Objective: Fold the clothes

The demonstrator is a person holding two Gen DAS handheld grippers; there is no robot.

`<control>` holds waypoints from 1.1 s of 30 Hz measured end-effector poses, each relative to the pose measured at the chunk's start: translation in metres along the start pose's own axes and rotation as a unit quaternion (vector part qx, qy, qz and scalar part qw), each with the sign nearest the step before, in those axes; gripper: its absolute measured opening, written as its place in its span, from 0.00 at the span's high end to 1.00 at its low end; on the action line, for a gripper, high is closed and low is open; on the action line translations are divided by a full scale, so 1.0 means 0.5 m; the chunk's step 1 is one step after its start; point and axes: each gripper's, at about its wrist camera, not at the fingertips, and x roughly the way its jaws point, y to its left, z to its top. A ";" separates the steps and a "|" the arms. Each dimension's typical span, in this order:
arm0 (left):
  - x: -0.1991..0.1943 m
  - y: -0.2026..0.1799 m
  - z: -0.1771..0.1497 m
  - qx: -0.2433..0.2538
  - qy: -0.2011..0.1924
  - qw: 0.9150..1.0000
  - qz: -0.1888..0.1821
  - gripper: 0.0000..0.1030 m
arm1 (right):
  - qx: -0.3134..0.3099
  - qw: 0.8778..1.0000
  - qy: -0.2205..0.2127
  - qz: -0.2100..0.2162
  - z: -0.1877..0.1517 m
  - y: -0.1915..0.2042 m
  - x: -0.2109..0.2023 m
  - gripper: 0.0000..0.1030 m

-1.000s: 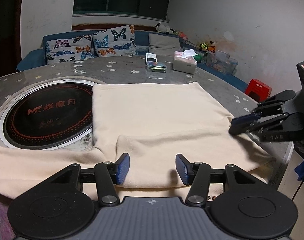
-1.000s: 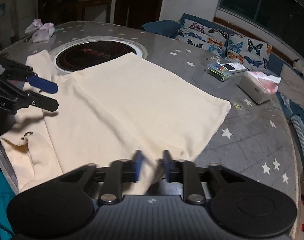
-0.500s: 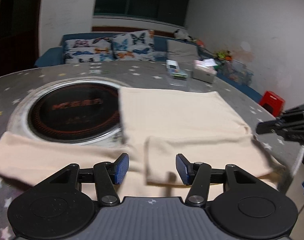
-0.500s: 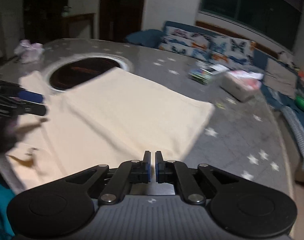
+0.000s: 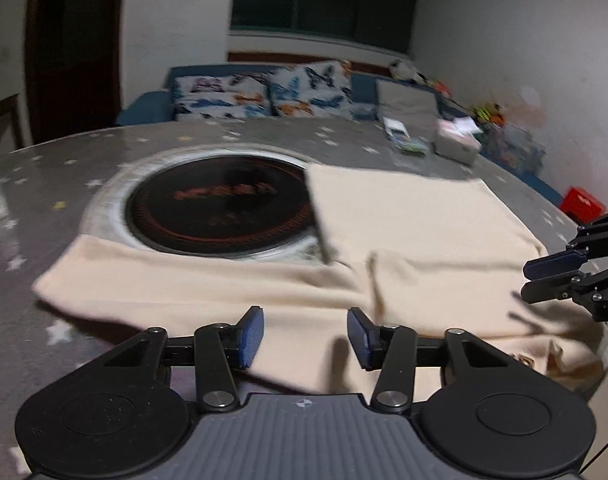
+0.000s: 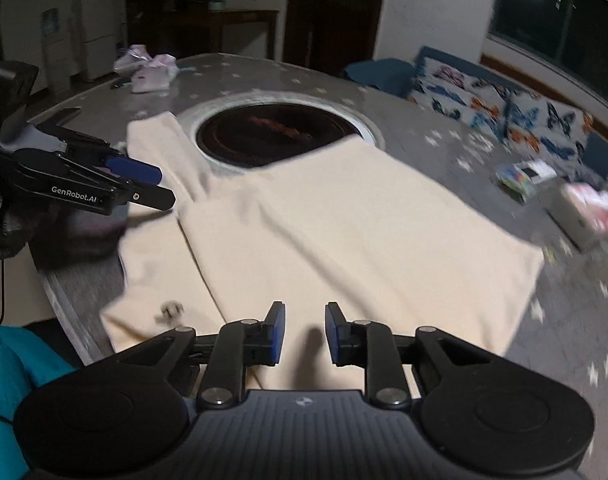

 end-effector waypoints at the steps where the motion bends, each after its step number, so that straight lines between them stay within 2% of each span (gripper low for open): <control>1: -0.004 0.012 0.002 -0.009 -0.004 1.000 0.010 0.51 | -0.005 1.000 -0.003 0.003 0.010 0.003 0.004 0.80; 4: -0.013 0.053 0.007 -0.041 -0.015 0.998 0.053 0.47 | -0.020 1.000 -0.012 0.020 0.043 0.021 0.031 0.80; 6: -0.015 0.086 0.009 -0.071 -0.018 0.993 0.090 0.45 | -0.030 0.999 -0.016 0.035 0.063 0.037 0.052 0.80; 11: -0.016 0.171 0.012 -0.134 -0.021 0.975 0.175 0.41 | -0.046 0.997 -0.010 0.065 0.086 0.075 0.104 0.80; 17: 0.013 0.234 0.026 -0.170 -0.014 0.964 0.205 0.43 | -0.047 0.997 -0.009 0.066 0.082 0.087 0.098 0.80; 19: 0.023 0.244 0.029 -0.176 -0.014 0.963 0.205 0.43 | -0.043 0.997 -0.016 0.059 0.082 0.082 0.080 0.80; 21: 0.026 0.249 0.032 -0.179 -0.017 0.962 0.204 0.50 | -0.041 0.998 -0.021 0.051 0.082 0.077 0.064 0.80; 23: 0.029 0.253 0.031 -0.182 -0.020 0.962 0.202 0.72 | -0.036 0.998 -0.026 0.044 0.079 0.071 0.048 0.80; 24: 0.029 0.255 0.031 -0.185 -0.021 0.962 0.199 0.78 | -0.031 0.998 -0.028 0.041 0.076 0.068 0.041 0.80; 25: 0.029 0.257 0.032 -0.192 -0.021 0.962 0.193 0.88 | -0.027 0.998 -0.030 0.037 0.073 0.064 0.035 0.80; 26: 0.027 0.259 0.036 -0.199 -0.023 0.962 0.183 0.92 | -0.022 0.999 -0.033 0.034 0.070 0.061 0.029 0.80; 30: -0.005 0.228 0.074 -0.202 -0.059 0.969 0.130 0.94 | -0.002 0.999 -0.042 0.018 0.054 0.044 0.000 0.80; 33: -0.035 0.175 0.120 -0.189 -0.087 0.976 0.068 0.95 | 0.017 0.999 -0.048 -0.001 0.036 0.026 -0.022 0.80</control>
